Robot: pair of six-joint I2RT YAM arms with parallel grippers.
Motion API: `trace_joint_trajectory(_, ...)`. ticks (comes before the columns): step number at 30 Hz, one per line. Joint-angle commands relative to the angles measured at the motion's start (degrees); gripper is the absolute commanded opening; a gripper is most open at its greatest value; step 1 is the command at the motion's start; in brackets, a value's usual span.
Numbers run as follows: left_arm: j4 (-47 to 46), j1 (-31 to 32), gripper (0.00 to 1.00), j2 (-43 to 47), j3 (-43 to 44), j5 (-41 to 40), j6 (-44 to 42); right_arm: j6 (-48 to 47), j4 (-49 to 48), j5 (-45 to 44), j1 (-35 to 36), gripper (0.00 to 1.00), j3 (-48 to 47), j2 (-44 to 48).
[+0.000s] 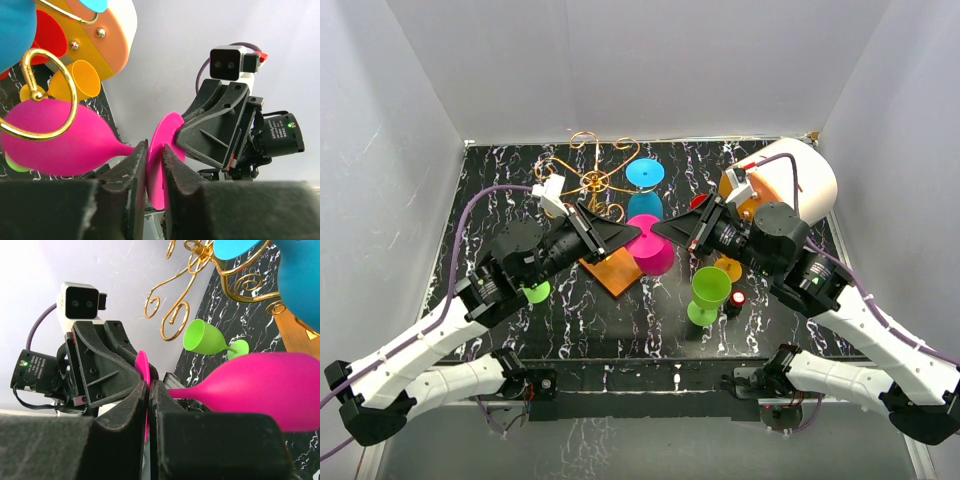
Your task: Place the wine glass upside down on the wine glass rack
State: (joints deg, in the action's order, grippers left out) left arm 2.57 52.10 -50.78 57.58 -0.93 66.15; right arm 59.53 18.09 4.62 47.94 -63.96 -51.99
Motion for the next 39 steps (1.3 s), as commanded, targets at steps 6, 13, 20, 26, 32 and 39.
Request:
trace_joint_trajectory(6, 1.6, 0.3, 0.00, -0.6, 5.3, 0.1, -2.3, -0.5, -3.1, -3.5, 0.0, 0.00, 0.2, 1.3)
trace_joint_trajectory(13, 6.6, 0.2, 0.00, -1.1, 8.2, -5.1, 4.0, -0.8, -3.0, -9.1, 0.0, 0.39, 0.3, 3.3)
trace_joint_trajectory(20, 8.3, 0.2, 0.00, -1.6, 10.0, -8.0, 6.8, -2.6, -2.3, -14.9, 0.0, 0.61, -0.3, 4.3)
trace_joint_trajectory(26, 5.5, 0.2, 0.00, -4.0, 9.6, -8.4, 8.0, -3.4, -2.0, -19.9, 0.0, 0.63, 0.3, 6.4)
trace_joint_trajectory(32, 2.6, -0.2, 0.00, -5.6, 9.1, -11.1, 8.0, -3.4, -3.6, -24.6, 0.0, 0.63, 3.4, 10.2)
trace_joint_trajectory(39, 1.8, -0.7, 0.00, -5.9, 8.8, -16.6, 5.8, -3.5, -4.5, -26.9, 0.0, 0.63, 5.2, 12.6)
